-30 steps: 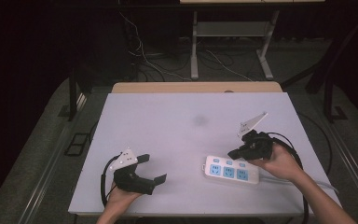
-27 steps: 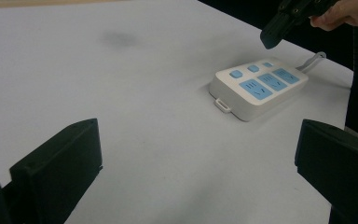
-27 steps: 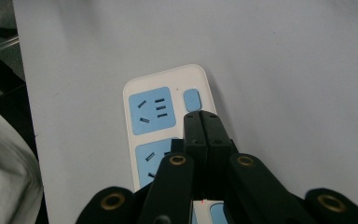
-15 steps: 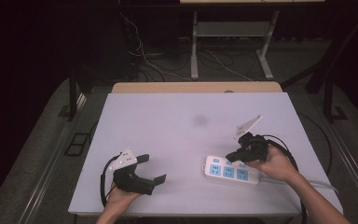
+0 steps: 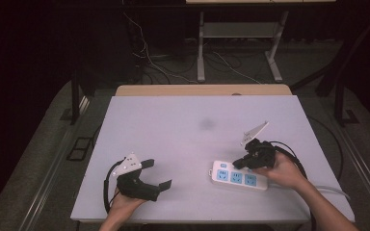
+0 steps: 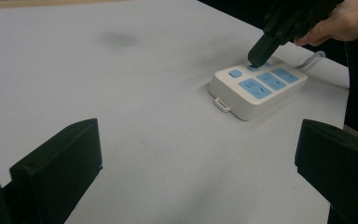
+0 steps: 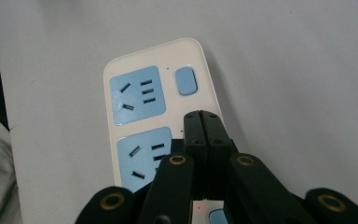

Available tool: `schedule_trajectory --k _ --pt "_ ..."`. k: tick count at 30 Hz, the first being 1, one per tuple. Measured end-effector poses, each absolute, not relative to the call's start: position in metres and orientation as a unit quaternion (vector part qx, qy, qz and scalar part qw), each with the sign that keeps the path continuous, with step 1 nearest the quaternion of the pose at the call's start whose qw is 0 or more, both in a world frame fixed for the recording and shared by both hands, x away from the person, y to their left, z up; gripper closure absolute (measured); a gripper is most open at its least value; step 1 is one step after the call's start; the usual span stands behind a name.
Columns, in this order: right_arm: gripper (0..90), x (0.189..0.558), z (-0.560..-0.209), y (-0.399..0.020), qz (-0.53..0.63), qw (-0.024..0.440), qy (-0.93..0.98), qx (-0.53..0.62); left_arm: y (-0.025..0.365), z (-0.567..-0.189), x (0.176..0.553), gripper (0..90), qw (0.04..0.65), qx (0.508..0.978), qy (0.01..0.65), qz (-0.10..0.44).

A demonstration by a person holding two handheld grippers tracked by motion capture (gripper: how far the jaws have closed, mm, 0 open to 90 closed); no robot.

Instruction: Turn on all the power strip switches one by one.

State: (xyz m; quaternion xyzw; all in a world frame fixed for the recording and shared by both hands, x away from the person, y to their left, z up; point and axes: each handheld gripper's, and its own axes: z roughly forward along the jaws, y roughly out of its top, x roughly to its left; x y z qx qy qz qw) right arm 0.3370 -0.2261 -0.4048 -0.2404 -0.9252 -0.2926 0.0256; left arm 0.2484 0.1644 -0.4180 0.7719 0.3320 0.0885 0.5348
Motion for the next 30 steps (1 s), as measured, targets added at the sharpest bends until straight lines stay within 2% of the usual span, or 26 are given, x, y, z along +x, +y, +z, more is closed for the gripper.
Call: schedule_trajectory --k 30 --pt "90.0 0.3388 -0.4098 -0.2183 -0.293 0.018 -0.928 -0.23 0.1638 -0.4173 0.2468 0.0 0.537 0.772 0.329 0.089"
